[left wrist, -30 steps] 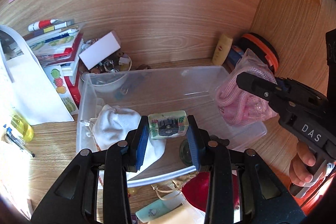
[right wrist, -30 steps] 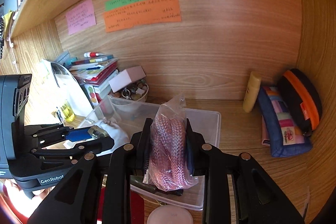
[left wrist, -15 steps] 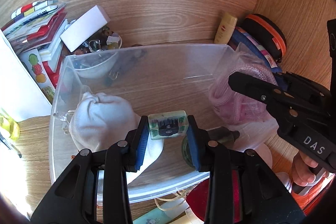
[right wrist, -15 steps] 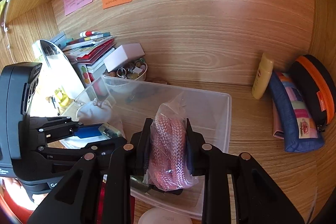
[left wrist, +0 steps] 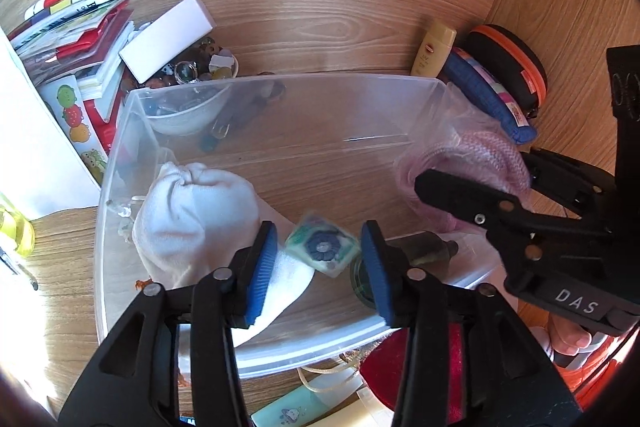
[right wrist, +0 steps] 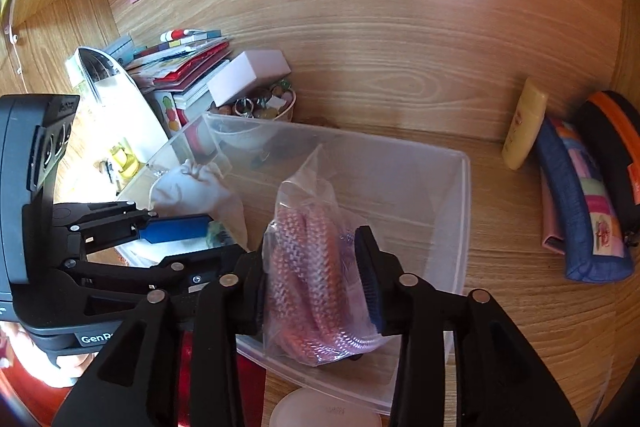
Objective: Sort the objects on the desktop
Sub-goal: 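Release the small box and pink rope bag into the clear box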
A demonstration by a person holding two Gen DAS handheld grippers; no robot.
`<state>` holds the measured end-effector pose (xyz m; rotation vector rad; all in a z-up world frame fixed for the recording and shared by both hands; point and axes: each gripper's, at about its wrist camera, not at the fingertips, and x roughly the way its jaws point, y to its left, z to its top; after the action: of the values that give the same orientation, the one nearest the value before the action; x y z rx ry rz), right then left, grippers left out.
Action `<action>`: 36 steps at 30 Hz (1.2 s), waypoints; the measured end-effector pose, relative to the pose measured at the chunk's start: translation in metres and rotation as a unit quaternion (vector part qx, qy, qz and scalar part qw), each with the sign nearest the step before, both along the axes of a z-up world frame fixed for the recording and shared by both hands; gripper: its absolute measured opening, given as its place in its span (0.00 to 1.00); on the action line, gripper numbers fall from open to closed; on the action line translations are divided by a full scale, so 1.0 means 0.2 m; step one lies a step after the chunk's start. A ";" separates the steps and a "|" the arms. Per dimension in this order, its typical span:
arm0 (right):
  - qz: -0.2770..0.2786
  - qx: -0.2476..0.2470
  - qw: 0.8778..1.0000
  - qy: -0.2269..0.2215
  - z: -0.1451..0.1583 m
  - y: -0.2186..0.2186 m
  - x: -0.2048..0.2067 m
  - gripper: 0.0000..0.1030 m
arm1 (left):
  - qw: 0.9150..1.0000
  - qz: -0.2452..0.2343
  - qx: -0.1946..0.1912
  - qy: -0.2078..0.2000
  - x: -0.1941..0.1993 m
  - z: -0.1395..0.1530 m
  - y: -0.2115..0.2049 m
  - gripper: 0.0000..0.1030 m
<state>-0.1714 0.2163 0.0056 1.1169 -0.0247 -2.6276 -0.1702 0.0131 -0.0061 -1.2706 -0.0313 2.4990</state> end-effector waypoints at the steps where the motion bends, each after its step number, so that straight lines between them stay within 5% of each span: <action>1: 0.000 0.002 1.000 0.002 0.00 0.00 0.01 0.38 | 1.000 0.000 -0.001 0.002 0.01 0.00 0.00 0.47; 14: -0.026 -0.001 0.999 0.034 0.05 0.04 0.05 0.63 | 1.000 0.009 -0.001 0.026 0.04 0.05 -0.03 0.56; 20: -0.036 -0.022 0.998 0.041 0.08 0.08 0.05 0.78 | 0.999 0.010 -0.001 0.049 0.08 0.09 -0.04 0.69; 36: -0.062 -0.005 0.996 0.065 0.21 0.06 0.15 0.81 | 0.995 0.021 -0.019 0.096 0.20 0.22 -0.06 0.73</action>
<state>-0.1413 0.2281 0.0472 0.9668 -0.0830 -2.8020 -0.1300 0.0012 0.0375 -1.0485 0.0353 2.6588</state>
